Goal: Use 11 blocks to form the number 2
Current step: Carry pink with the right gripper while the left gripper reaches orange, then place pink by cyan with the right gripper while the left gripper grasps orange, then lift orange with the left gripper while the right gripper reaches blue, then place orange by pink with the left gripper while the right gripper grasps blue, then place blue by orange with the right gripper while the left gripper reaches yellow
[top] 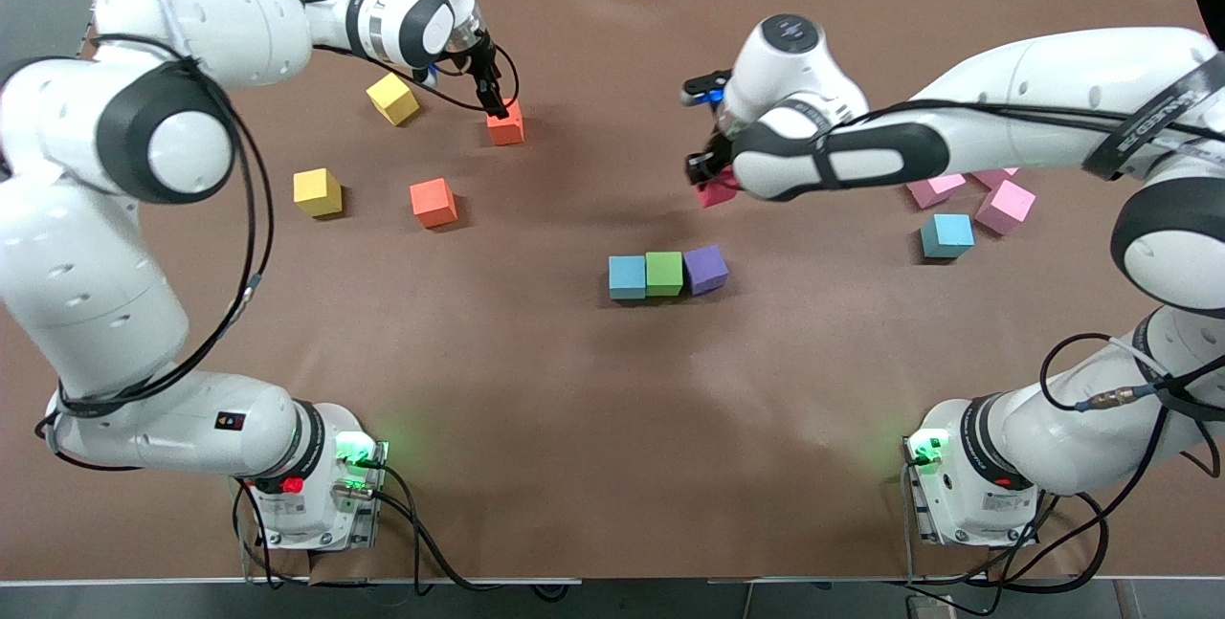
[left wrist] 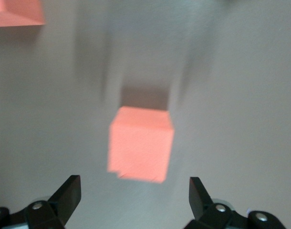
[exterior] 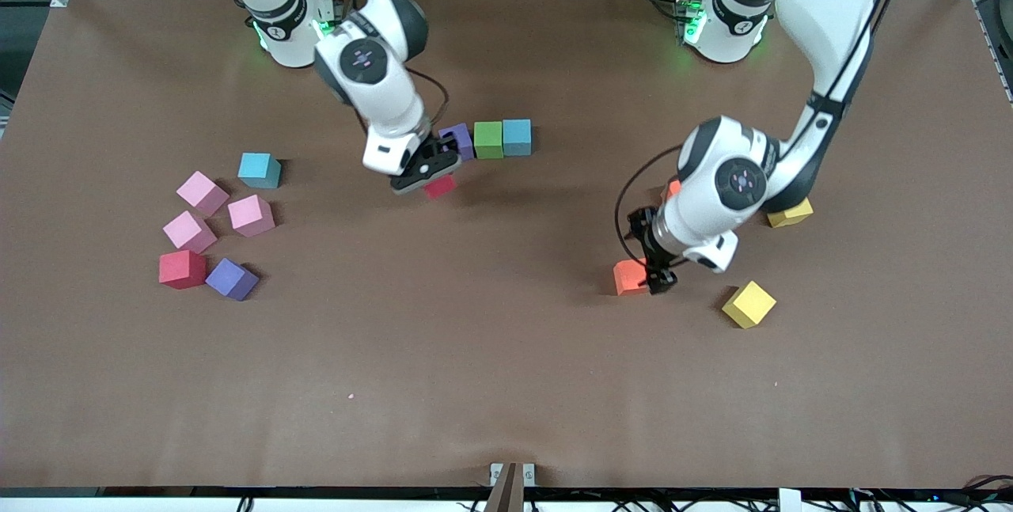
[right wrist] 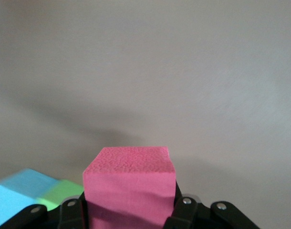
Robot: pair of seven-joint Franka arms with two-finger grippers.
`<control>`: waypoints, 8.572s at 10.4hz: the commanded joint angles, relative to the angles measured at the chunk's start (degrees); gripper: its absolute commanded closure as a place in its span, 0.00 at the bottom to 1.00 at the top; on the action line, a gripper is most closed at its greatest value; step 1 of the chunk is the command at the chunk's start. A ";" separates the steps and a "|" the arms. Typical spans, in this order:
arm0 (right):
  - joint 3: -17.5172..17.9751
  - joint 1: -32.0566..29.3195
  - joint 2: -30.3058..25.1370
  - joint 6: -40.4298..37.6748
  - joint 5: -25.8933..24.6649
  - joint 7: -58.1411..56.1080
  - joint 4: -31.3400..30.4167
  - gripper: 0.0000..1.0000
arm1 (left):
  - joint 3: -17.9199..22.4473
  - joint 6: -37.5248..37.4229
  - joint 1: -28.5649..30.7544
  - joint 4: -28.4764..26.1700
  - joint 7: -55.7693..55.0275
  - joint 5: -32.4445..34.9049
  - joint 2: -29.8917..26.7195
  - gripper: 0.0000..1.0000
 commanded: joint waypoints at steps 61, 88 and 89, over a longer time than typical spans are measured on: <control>-6.53 -41.82 19.62 -17.59 -2.61 -85.15 24.24 0.00 | -6.99 -6.85 -22.91 7.39 69.58 18.23 11.62 0.71; -5.12 2.28 18.30 -4.14 -5.16 -77.63 19.40 0.78 | -7.07 -14.77 24.02 7.57 64.92 13.66 2.83 0.00; -5.39 3.78 18.91 -4.14 -5.25 -77.54 19.40 0.78 | -7.07 -13.98 24.11 7.57 64.92 13.58 3.79 0.00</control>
